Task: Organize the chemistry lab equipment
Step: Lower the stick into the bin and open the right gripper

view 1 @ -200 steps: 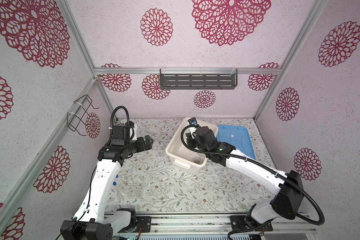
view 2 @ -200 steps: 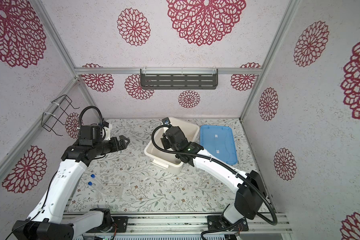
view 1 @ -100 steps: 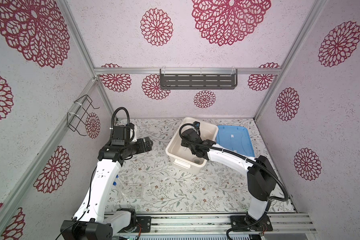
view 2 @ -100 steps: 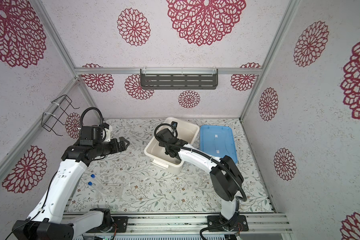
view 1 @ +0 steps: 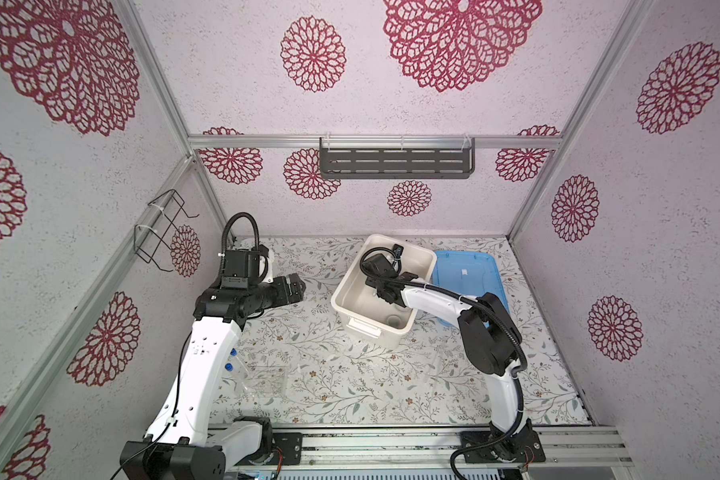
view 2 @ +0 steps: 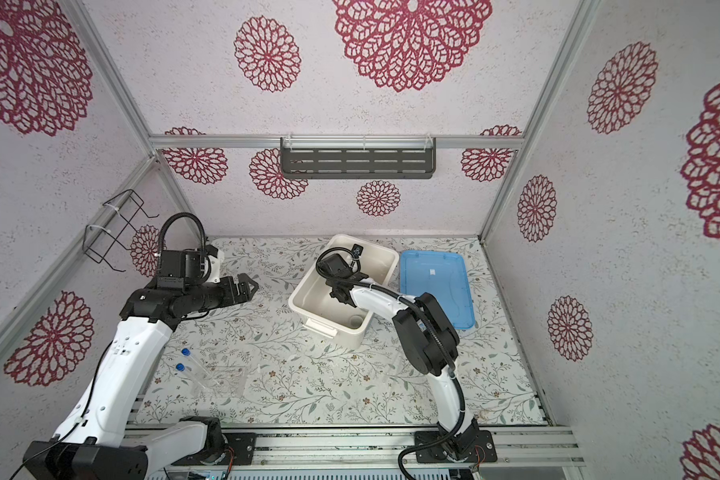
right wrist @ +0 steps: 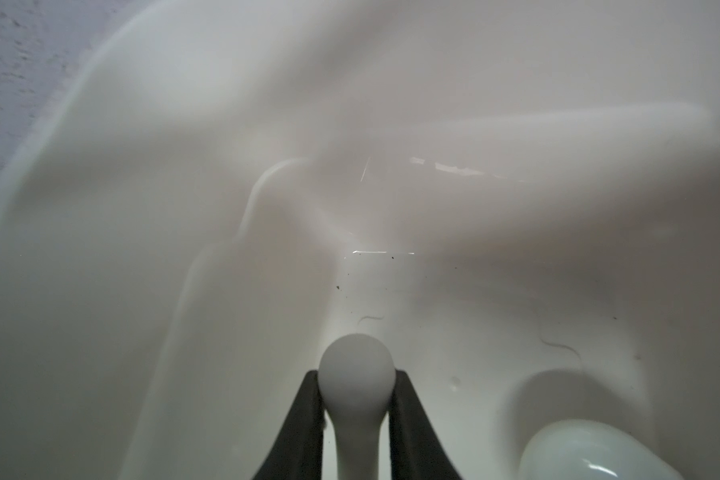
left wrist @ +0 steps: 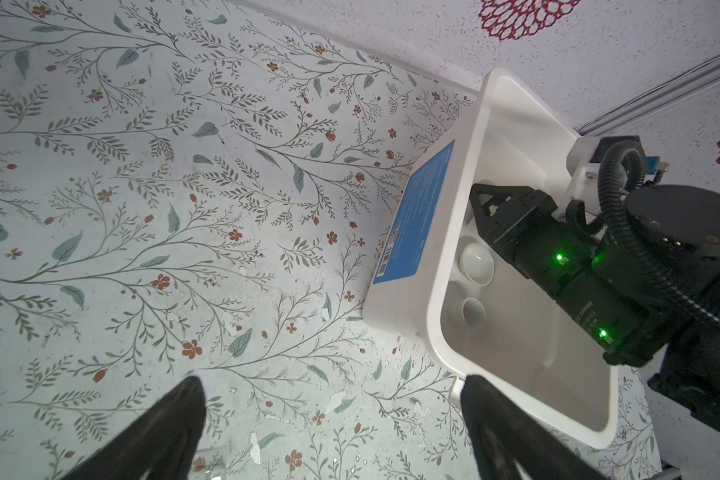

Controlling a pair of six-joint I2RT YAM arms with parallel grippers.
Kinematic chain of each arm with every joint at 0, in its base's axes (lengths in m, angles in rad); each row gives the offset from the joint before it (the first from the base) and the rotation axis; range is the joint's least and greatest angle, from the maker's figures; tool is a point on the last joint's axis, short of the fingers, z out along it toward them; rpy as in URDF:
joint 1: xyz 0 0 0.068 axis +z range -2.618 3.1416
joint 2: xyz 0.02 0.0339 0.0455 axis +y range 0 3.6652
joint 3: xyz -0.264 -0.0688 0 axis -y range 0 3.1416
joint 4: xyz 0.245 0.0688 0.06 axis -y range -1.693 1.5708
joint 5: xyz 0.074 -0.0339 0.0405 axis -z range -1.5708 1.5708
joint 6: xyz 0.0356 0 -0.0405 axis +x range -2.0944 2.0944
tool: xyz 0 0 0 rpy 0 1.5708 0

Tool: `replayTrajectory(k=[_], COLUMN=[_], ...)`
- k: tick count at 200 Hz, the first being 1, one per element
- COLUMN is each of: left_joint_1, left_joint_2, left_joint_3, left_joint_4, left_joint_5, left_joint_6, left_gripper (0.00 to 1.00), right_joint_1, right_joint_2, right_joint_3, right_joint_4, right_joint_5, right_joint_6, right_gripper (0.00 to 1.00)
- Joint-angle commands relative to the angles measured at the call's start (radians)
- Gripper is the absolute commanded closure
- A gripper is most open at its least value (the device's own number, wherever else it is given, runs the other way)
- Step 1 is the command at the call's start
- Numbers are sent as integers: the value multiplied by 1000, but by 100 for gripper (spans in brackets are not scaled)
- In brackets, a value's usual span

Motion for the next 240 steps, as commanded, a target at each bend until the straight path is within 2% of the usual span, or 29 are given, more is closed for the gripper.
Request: replayTrajectory(k=[1, 19, 45, 76, 100, 127, 140, 157, 220, 240], left_joint_1=[-6, -6, -6, -5, -3, -3, -3, -3, -3, -2], left_joint_2=[-32, -45, -62, -83, -100, -117, -122, -123, -121, -122], left_joint_3=[8, 4, 0, 10, 25, 26, 27, 33, 58, 76], left_joint_4=[-23, -33, -59, -93, -114, -132, -139, -151, -234, -247], left_joint_5=[-6, -5, -22, -98, -104, -121, -126, -130, -188, -264], left_joint_6=[13, 11, 18, 24, 34, 46, 50, 53, 79, 56], left_gripper=[0, 0, 0, 1, 1, 1, 2, 2, 3, 3], right_joint_1=[-9, -10, -22, -42, -55, -61, -65, -71, -75, -73], right_joint_2=[24, 45, 66, 124, 158, 188, 190, 181, 46, -33], right_joint_3=[37, 31, 9, 43, 52, 98, 102, 100, 86, 36], right_joint_4=[76, 131, 170, 176, 151, 95, 90, 90, 24, 26], right_joint_5=[9, 19, 27, -67, -92, -74, -76, -100, -132, -156], right_joint_6=[7, -44, 24, 81, 143, 132, 128, 110, 71, 83], right_gripper=[88, 88, 88, 87, 82, 77, 70, 60, 51, 49])
